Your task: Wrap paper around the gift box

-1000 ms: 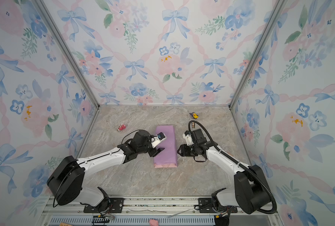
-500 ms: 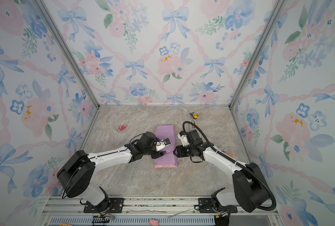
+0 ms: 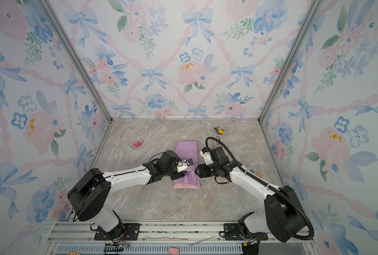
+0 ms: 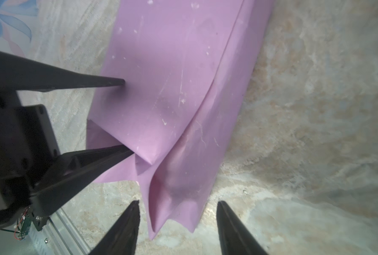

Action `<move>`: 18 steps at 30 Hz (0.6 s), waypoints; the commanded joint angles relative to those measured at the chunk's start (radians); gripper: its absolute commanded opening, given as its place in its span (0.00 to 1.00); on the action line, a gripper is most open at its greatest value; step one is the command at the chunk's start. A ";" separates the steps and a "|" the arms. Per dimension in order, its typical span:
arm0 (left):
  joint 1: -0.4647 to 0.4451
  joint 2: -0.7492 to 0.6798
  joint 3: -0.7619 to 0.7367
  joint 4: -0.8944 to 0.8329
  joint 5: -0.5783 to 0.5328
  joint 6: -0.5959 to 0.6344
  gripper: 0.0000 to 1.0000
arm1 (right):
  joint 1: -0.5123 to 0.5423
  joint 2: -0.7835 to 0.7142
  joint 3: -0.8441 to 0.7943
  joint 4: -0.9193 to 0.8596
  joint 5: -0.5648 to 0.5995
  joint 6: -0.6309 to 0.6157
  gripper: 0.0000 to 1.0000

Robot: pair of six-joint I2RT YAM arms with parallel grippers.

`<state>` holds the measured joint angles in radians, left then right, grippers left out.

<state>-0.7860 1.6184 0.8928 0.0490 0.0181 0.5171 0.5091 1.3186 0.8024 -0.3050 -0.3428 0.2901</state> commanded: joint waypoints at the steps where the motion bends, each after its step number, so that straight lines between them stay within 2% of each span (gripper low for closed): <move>1: -0.005 0.018 -0.009 -0.023 -0.012 0.011 0.63 | 0.022 -0.056 -0.026 0.023 0.019 -0.008 0.61; 11: -0.007 0.010 -0.008 -0.023 0.018 -0.007 0.64 | 0.064 0.120 0.108 -0.007 0.064 0.072 0.63; 18: -0.009 0.006 -0.006 -0.023 0.018 -0.020 0.66 | 0.052 0.169 0.128 -0.057 0.114 0.086 0.61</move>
<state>-0.7853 1.6184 0.8928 0.0483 0.0090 0.4969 0.5591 1.4704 0.9024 -0.3313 -0.2691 0.3561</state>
